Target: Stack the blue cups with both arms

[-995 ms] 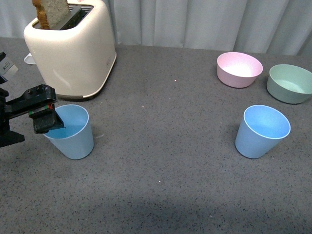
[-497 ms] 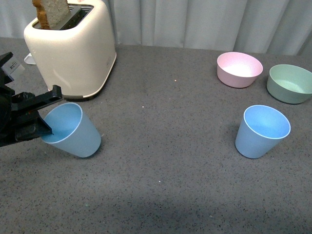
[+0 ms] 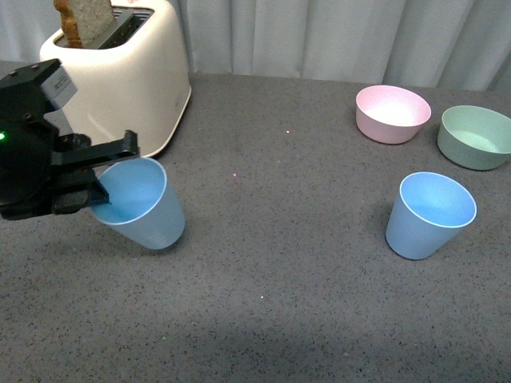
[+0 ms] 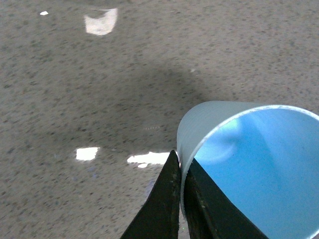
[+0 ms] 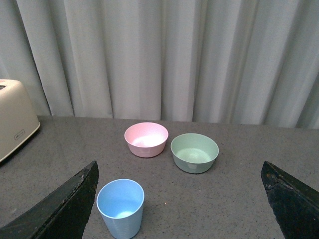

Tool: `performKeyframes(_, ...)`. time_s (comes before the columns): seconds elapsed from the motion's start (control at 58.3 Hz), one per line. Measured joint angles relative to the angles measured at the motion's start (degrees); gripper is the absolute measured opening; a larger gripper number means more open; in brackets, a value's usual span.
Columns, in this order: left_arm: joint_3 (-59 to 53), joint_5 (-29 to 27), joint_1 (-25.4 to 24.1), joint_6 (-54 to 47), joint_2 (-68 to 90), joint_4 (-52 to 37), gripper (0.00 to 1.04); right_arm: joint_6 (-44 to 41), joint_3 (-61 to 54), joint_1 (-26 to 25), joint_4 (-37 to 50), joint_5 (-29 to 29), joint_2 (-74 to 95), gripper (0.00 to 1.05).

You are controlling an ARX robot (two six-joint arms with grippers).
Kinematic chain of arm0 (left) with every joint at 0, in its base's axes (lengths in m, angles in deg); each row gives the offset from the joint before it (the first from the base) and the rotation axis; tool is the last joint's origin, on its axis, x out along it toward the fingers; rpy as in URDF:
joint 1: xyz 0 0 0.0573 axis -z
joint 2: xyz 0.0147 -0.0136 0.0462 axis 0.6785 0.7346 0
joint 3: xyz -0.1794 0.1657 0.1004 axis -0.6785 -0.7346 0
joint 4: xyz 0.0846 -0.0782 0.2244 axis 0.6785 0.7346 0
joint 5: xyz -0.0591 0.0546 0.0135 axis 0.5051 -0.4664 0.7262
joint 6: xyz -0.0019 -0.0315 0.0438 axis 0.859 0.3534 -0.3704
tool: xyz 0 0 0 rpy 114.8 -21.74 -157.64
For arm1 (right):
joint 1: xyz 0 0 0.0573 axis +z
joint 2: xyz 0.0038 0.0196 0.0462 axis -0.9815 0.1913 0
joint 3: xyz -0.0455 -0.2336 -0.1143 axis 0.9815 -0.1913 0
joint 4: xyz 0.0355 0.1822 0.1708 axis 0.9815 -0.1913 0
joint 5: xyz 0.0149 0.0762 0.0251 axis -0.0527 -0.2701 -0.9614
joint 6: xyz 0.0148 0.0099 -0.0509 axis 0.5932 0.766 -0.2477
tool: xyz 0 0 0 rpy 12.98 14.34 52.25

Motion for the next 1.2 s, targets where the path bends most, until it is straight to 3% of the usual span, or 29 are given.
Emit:
performKeyframes(0.24, 8.6, -0.9, 8.2, 3.3, 8.4, 2.8, 0.04, 0.0, 0.0, 0.0, 0.0, 0.0, 0.0, 0.95)
performKeyframes(0.806, 15.2, -1.6, 12.0, 4.1, 12.1, 8.8, 0.04, 0.0, 0.0, 0.0, 0.0, 0.0, 0.0, 0.95)
performKeyframes(1.2, 15.2, -1.6, 11.6, 7.0, 9.9, 8.9, 0.61, 0.0, 0.0, 0.0, 0.0, 0.0, 0.0, 0.95)
